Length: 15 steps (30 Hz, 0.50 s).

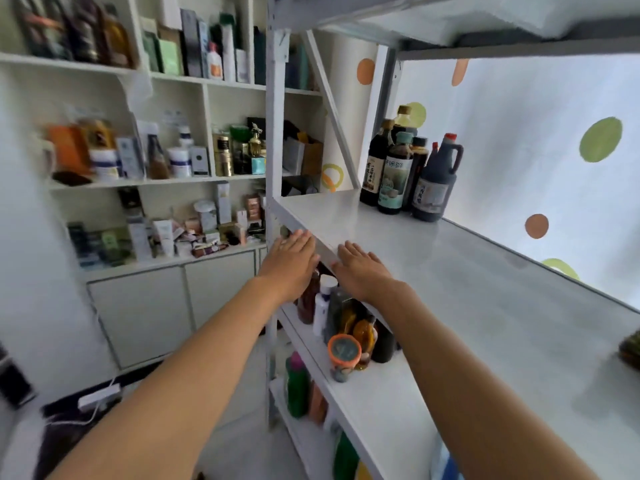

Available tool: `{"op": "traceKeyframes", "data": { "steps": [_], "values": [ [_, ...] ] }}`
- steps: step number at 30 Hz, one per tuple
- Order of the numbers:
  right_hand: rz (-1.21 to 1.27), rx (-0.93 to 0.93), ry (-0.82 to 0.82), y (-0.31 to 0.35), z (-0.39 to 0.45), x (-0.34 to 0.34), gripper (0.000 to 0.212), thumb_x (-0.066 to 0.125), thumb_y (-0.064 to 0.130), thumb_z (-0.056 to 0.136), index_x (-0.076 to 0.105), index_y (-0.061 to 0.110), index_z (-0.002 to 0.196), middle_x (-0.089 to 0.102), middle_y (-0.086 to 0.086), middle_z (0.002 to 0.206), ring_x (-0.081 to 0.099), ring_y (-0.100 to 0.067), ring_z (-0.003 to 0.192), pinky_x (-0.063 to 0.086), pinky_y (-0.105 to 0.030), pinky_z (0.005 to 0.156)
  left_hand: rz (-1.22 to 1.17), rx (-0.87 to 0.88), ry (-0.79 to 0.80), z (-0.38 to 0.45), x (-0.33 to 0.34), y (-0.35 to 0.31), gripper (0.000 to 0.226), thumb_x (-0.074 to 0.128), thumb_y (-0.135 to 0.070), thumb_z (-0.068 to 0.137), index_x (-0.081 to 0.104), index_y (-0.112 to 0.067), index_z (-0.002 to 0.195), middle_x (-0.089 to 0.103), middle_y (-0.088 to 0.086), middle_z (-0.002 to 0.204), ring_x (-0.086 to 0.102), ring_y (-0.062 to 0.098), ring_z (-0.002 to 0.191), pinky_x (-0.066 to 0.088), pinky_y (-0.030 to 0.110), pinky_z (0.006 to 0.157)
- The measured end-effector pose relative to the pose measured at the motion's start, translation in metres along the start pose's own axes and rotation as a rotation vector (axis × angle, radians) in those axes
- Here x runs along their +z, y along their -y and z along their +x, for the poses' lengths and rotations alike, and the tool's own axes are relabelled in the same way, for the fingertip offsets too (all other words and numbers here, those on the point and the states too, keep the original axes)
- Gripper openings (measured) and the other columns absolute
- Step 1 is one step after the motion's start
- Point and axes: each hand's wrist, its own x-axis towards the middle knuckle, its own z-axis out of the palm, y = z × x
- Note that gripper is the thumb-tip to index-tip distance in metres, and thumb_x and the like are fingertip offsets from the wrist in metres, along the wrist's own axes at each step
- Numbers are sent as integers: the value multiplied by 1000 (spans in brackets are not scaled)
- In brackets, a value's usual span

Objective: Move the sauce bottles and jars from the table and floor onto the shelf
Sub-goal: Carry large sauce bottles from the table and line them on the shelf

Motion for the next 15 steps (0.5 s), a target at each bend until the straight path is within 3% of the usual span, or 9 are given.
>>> {"op": "traceKeyframes", "data": {
  "steps": [4, 8, 12, 15],
  "values": [
    [62, -134, -72, 41, -47, 6, 60, 20, 38, 108, 3, 13, 159, -3, -5, 167, -6, -17, 154, -4, -35, 124, 142, -109, -51, -64, -17, 9, 56, 16, -35, 106, 1, -14, 156, -5, 0, 163, -12, 15, 149, -4, 42, 122],
    [75, -288, -102, 75, -78, 21, 59, 19, 38, 108, 2, 12, 159, -4, -4, 167, -7, -16, 154, -4, -36, 125, 207, -245, -83, -125, -41, 20, 55, 14, -33, 106, -1, -14, 155, -7, 1, 163, -12, 16, 149, -6, 42, 121],
    [107, -418, -81, 120, -113, 44, 60, 22, 37, 108, 5, 11, 159, -2, -5, 167, -6, -16, 154, -6, -33, 122, 257, -316, -67, -200, -47, 33, 61, 30, -14, 103, 0, -11, 155, -6, 4, 163, -11, 18, 150, -4, 43, 122],
    [135, -523, -33, 154, -142, 61, 60, 22, 36, 108, 4, 10, 159, -3, -5, 167, -7, -15, 154, -6, -32, 123, 272, -387, -43, -263, -42, 47, 64, 32, -11, 102, -4, -11, 155, -9, 4, 163, -14, 18, 149, -4, 42, 122]
  ]
}}
